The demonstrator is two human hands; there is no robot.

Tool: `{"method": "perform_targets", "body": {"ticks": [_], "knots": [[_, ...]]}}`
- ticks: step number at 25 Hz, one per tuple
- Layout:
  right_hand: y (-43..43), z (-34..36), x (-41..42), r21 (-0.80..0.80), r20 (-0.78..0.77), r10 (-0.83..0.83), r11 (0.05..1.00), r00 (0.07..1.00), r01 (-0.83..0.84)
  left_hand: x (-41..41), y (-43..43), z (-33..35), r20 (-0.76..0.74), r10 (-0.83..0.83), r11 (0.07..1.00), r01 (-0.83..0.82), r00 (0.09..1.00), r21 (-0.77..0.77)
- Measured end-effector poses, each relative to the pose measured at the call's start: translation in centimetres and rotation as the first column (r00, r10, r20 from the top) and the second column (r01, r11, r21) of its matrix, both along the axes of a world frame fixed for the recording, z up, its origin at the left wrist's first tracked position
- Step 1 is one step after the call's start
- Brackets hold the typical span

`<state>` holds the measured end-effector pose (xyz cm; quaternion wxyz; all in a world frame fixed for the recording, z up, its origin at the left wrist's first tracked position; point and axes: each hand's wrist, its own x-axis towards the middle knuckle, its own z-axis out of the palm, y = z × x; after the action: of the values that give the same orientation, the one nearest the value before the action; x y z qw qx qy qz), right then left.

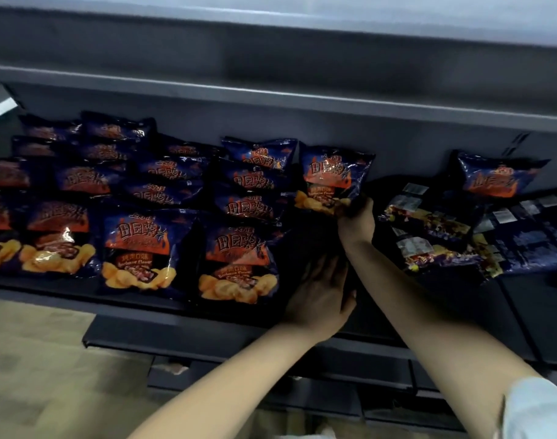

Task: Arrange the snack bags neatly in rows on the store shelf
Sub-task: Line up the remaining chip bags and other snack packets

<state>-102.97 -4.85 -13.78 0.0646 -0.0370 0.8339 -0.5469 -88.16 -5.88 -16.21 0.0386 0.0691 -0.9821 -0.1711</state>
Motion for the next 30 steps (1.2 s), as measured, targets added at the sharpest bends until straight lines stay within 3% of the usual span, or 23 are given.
{"method": "perform_targets", "body": {"ticks": [5,18,22,27,30], "knots": [[0.9,-1.6,1.2,-0.121,-0.216,-0.006,0.992,0.976,-0.021,0.3,0.1,0.3,0.026,0.012,1.000,-0.012,1.000,-0.002],[1.4,-1.5,1.8,-0.071,-0.121,0.071,0.994,0.990,-0.080,0.3,0.0,-0.7,0.029,0.022,1.000,-0.022,0.999,-0.004],[3.3,-1.5,3.7,-0.034,-0.175,0.100,0.994,0.980,-0.108,0.3,-0.1,-1.1,-0.009,0.015,0.999,-0.014,1.000,0.033],[6.0,-0.9,6.3,0.168,-0.347,0.252,0.964,0.904,-0.204,-0.1,-0.4,-0.3,0.029,-0.007,1.000,0.007,1.000,-0.005],[8.2,-0.3,8.1,0.186,-0.401,0.238,0.967,0.885,-0.176,0.0,-0.4,-0.2,-0.057,-0.028,0.999,0.029,0.998,0.018]]}}
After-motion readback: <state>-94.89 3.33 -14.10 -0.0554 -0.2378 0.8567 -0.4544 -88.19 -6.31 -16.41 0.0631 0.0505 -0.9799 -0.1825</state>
